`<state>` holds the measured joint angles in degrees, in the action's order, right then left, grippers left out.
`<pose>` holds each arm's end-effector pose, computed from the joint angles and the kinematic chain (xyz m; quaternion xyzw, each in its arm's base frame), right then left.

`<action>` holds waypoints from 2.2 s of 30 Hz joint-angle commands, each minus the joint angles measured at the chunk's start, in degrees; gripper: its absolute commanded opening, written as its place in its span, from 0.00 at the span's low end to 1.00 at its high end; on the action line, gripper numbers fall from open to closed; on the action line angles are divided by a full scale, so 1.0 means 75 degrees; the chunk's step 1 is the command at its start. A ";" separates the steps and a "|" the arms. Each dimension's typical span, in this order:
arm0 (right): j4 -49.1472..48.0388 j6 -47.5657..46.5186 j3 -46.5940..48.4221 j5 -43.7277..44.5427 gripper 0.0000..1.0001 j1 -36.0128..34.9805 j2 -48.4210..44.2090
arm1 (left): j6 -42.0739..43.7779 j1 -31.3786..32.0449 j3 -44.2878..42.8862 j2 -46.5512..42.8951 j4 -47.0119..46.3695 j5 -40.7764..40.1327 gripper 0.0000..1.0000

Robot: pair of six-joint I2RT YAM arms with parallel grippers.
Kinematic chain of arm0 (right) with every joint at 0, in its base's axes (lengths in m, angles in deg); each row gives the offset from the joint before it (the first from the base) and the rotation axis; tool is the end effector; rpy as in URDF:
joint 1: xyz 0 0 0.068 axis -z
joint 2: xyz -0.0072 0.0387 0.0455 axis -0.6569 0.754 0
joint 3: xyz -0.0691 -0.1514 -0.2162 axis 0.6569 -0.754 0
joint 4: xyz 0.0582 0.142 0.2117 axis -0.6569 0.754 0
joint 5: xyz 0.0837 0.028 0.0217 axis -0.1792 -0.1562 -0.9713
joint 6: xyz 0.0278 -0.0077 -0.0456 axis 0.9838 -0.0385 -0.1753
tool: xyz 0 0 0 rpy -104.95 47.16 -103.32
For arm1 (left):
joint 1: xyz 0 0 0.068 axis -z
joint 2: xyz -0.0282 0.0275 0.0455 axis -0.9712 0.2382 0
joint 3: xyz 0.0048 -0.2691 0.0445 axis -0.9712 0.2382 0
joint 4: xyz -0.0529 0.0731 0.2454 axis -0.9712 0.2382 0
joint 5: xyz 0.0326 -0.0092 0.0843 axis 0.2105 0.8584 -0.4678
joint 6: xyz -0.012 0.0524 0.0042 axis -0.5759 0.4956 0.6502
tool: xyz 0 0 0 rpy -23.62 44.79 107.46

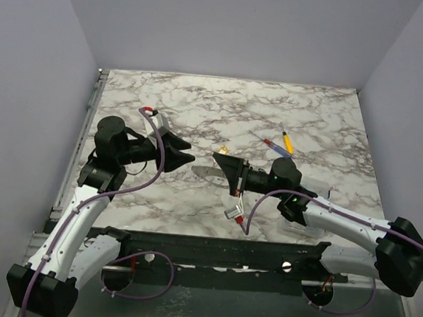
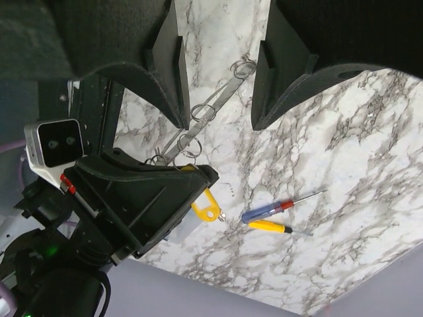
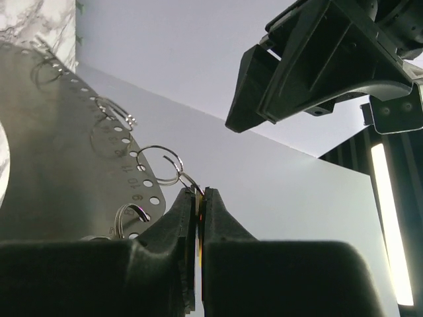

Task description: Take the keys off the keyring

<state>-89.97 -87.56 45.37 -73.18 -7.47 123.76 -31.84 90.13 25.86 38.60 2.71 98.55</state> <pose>0.1611 0.2100 0.2639 -0.7095 -0.1135 -0.2360 0.6542 0.1721 -0.0729 0.3554 0.3834 0.6146 -0.4242 0.5435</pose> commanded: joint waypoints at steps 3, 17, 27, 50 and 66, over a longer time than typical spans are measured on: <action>-0.0076 -0.0741 0.0269 0.0402 0.01 -0.0022 -0.0067 | 0.1059 0.0673 -0.0113 0.0175 0.0947 -0.0537 0.48; 0.0791 -0.0461 0.0441 0.0928 0.01 -0.0039 -0.0233 | 0.1402 0.1982 -0.0579 0.1125 0.1415 -0.1648 0.51; 0.1148 -0.0284 0.0568 0.1241 0.01 -0.0056 -0.0222 | 0.1485 0.2619 -0.0685 0.1491 0.1087 -0.2507 0.56; 0.2487 0.1332 0.1276 0.1936 0.01 -0.0197 -0.0579 | 0.1967 0.2885 -0.0496 0.1448 0.0463 -0.2802 0.00; 0.5313 0.5590 0.2288 0.1759 0.01 -0.0034 -0.0985 | -0.0164 0.2077 0.0627 0.0482 -0.2255 -0.1685 0.00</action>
<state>-56.57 -54.88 62.28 -60.08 -9.19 118.05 -28.37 106.77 28.96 43.96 -8.42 82.40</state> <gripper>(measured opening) 0.058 0.017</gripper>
